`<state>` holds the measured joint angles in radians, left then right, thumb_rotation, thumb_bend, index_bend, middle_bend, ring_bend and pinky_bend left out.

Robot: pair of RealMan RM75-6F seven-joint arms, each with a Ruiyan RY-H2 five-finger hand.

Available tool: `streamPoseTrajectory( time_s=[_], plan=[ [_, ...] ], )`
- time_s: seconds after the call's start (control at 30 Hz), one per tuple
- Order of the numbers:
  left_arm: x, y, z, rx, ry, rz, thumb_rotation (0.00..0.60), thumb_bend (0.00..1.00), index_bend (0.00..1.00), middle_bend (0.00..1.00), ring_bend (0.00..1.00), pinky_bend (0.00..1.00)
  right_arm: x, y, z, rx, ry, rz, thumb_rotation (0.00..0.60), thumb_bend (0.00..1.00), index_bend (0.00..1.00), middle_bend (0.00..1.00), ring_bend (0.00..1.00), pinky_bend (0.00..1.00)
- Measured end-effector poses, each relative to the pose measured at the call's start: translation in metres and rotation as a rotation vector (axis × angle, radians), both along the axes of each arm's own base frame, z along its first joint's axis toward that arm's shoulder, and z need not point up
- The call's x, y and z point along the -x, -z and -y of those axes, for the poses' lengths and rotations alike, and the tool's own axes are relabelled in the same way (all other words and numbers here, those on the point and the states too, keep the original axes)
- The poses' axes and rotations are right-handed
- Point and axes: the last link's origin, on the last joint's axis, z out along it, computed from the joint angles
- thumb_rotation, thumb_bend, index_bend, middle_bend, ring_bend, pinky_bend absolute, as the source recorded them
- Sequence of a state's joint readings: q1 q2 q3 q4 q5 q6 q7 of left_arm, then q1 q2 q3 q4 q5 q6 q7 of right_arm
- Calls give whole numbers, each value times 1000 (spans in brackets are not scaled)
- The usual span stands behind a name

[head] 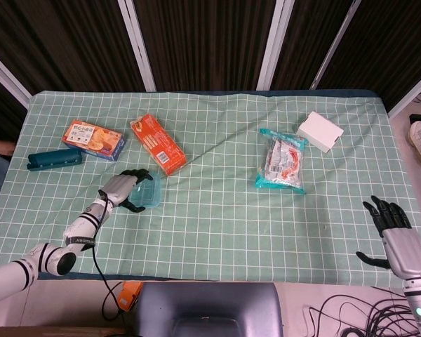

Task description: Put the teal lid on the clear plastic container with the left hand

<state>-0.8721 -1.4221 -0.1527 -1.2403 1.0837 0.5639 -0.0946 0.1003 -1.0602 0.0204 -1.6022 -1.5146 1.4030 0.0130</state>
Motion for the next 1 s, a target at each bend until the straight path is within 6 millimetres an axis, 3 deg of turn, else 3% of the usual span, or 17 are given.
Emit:
streamPoseTrajectory(
  time_s=[0.4,0.5,0.6,0.67,0.73,0.93,1.0],
  plan=[
    [2,-1,1,1,3,-11,600,253,214,621,539,570,0,0,0,0,-1,-1,600,151,0,0,0,0],
    [5,1,1,7,-13,-10,600,252,214,609,521,502,0,0,0,0,0,0,600,151,0,0,0,0],
    [6,2,1,14,-24,-4,600,253,210,570,461,356,0,1,0,0,0,-2,600,151,0,0,0,0],
    [7,2,1,15,-27,2,600,252,195,501,394,252,0,1,0,0,0,-2,600,151,0,0,0,0],
    [7,1,1,20,-32,9,600,252,153,352,269,145,0,1,0,-1,1,-2,600,151,0,0,0,0],
    [8,0,2,44,-43,7,600,255,20,25,13,18,0,1,0,-1,0,-2,600,151,0,0,0,0],
    [9,0,2,52,-44,1,600,253,1,0,0,1,0,1,0,0,0,-1,600,151,0,0,0,0]
  ],
)
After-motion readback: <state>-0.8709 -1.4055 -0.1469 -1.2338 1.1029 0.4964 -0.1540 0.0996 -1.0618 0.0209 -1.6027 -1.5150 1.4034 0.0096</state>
